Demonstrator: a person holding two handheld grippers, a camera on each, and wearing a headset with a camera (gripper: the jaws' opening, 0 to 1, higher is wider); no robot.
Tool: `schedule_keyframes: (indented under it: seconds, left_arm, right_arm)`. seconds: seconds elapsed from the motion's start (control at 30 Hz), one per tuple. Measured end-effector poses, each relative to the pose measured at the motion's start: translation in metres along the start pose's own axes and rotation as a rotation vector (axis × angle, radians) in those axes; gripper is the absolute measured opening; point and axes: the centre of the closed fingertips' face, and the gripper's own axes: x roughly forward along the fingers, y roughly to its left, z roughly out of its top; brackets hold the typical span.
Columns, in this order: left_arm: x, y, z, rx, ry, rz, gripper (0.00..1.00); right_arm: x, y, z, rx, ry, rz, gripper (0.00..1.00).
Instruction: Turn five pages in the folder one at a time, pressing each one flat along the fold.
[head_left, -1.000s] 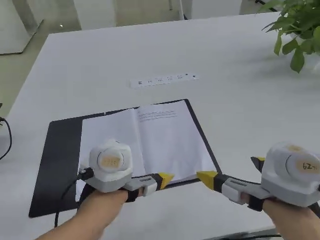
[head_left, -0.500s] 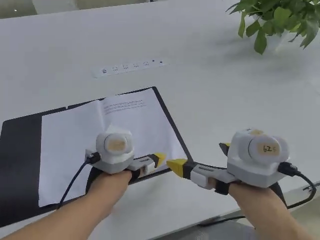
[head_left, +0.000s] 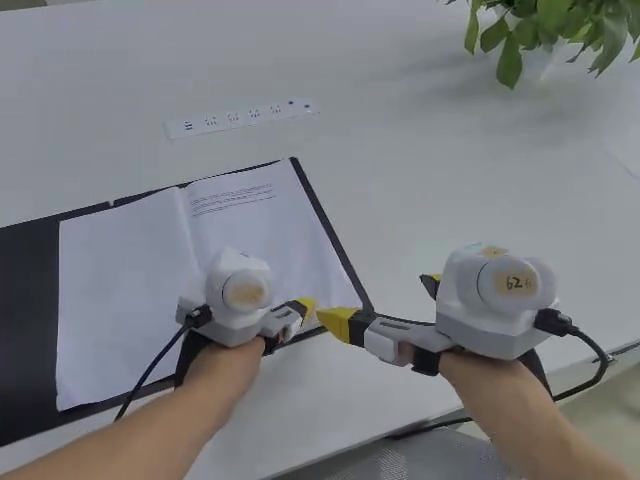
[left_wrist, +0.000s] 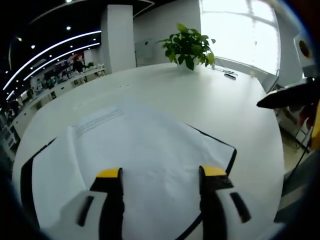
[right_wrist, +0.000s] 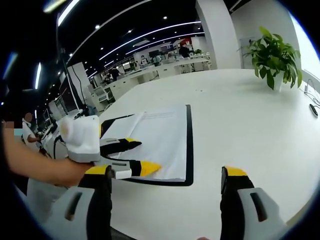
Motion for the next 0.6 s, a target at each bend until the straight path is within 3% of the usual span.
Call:
schedule_keyframes:
  seconds: [0.03, 0.1, 0.17, 0.6]
  left_arm:
    - [0.000, -0.002, 0.000, 0.006, -0.008, -0.003, 0.57]
    - [0.001, -0.014, 0.001, 0.038, -0.040, -0.064, 0.44]
    - [-0.001, -0.017, 0.000, 0.048, -0.064, -0.068, 0.38]
    - [-0.002, -0.011, -0.001, 0.028, -0.110, -0.063, 0.34]
  right_arm:
    - [0.002, 0.001, -0.001, -0.001, 0.007, 0.006, 0.90]
    - [0.003, 0.002, -0.002, 0.000, 0.010, 0.010, 0.89]
    - [0.005, 0.004, -0.002, 0.001, 0.009, 0.023, 0.89]
    - [0.012, 0.010, -0.005, 0.006, 0.018, 0.044, 0.89]
